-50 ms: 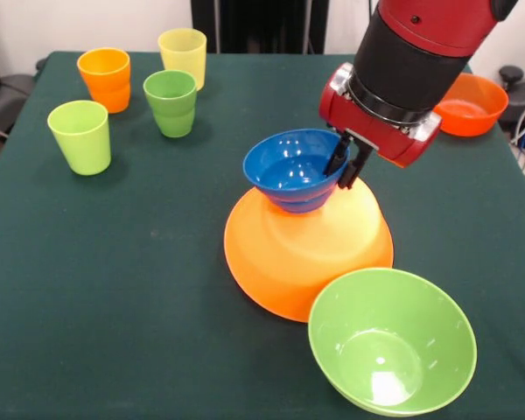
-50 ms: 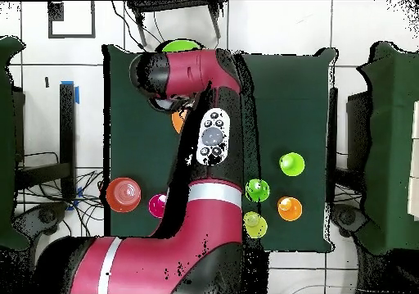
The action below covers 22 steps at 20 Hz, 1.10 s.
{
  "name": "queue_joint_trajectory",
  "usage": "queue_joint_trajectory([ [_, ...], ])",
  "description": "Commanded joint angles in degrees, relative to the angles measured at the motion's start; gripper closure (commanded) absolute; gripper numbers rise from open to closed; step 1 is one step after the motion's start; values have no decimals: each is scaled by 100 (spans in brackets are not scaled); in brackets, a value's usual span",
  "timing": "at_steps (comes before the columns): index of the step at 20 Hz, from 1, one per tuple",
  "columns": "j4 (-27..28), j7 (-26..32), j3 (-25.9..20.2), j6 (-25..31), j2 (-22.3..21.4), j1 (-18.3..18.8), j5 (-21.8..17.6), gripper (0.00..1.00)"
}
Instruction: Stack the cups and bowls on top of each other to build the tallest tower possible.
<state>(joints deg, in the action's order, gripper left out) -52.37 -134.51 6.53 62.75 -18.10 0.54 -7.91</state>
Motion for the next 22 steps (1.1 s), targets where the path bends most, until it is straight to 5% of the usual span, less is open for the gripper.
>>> queue_joint_trajectory([
  [1,103,-1145,-84,758,598,-64,222,100],
  [10,-70,-1308,126,-4,718,-191,392,100],
  [11,-142,-1290,189,-120,701,-237,459,0],
  [14,-257,-1426,224,-359,655,-266,491,0],
  [22,-140,-1341,356,181,561,-287,822,0],
])
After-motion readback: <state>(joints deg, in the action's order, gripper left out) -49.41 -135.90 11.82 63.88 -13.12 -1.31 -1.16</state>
